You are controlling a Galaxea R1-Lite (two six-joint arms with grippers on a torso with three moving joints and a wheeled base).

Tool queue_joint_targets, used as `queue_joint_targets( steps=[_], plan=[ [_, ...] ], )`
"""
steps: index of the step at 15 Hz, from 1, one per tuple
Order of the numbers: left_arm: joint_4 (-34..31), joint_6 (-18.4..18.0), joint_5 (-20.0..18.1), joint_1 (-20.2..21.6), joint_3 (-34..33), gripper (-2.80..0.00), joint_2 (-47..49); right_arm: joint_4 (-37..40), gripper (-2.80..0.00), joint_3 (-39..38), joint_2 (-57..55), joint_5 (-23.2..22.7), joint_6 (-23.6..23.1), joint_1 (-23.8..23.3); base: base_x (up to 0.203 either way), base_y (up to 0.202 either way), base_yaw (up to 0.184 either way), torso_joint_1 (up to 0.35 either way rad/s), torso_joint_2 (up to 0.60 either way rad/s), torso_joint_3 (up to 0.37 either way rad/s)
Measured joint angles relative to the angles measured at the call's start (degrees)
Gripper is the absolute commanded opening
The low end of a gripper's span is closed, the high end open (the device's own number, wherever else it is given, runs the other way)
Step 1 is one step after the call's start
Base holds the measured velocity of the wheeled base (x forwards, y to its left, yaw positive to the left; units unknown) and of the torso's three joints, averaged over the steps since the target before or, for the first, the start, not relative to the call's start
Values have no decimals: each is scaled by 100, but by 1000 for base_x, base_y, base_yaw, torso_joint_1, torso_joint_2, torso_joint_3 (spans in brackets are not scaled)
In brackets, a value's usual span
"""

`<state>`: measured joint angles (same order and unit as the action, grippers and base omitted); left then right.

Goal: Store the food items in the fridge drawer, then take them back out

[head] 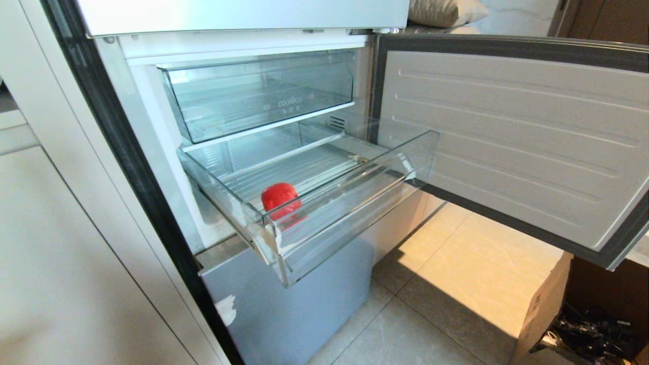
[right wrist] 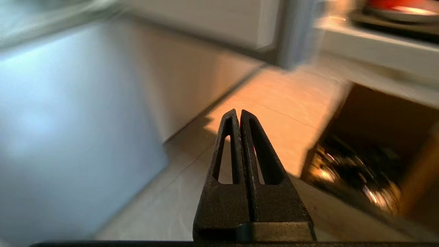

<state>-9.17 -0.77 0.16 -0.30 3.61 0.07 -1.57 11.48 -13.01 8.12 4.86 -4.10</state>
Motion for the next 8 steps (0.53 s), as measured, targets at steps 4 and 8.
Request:
queue_joint_targets(
  steps=[4, 8],
  plan=[
    [0, 11, 0, -2, 0, -280, 0, -1055, -280, 630, -1825, -505, 491, -1964, 0, 0, 0, 0, 0, 0],
    [-1, 17, 0, -2, 0, -280, 0, -2091, -280, 1134, -3535, -1318, 496, -3587, 0, 0, 0, 0, 0, 0]
  ],
)
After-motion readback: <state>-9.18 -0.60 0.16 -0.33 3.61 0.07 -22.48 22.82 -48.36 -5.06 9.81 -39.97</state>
